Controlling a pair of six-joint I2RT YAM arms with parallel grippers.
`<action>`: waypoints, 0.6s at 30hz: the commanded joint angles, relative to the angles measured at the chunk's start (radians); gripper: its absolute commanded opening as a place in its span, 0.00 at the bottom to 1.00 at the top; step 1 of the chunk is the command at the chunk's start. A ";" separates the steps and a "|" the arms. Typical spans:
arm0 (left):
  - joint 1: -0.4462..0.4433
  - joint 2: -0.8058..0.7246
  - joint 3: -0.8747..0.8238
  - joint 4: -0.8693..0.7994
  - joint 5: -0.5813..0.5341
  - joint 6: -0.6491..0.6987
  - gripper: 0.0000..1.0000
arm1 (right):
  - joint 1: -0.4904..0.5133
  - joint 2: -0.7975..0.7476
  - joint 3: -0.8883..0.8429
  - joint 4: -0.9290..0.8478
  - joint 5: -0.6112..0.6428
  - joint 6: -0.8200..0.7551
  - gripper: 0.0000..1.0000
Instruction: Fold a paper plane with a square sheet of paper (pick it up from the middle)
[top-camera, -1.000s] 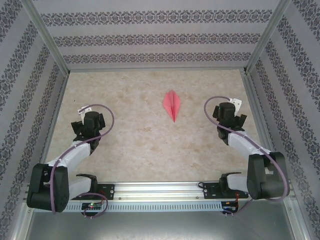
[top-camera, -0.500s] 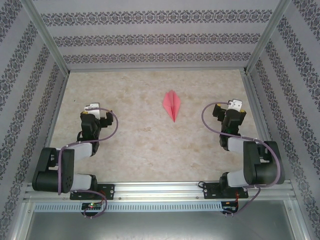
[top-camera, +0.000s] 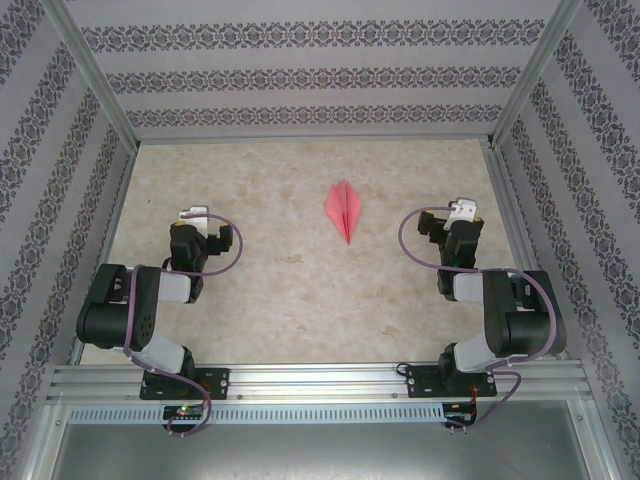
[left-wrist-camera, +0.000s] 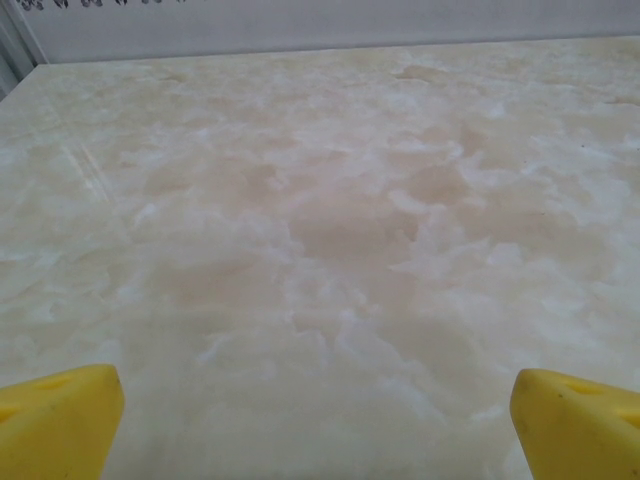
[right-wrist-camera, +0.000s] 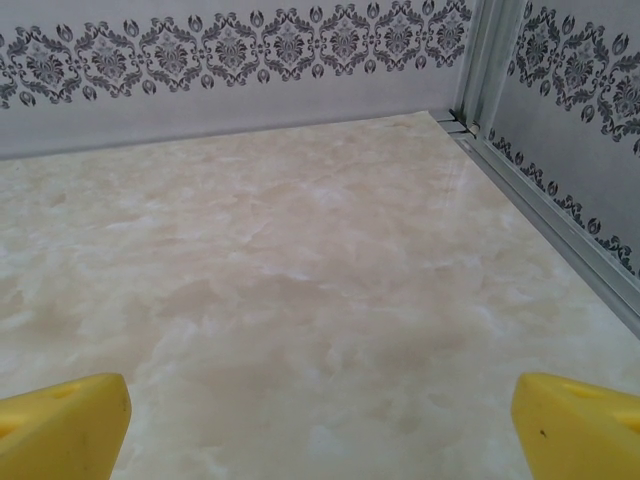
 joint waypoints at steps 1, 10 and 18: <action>-0.015 0.003 0.021 0.050 -0.009 0.028 1.00 | 0.012 0.005 0.014 0.030 -0.004 -0.022 0.98; -0.017 0.002 0.034 0.025 0.025 0.042 1.00 | 0.014 0.005 0.013 0.032 -0.002 -0.021 0.98; -0.016 0.003 0.036 0.022 0.027 0.043 1.00 | 0.012 0.000 0.003 0.045 -0.017 -0.023 0.98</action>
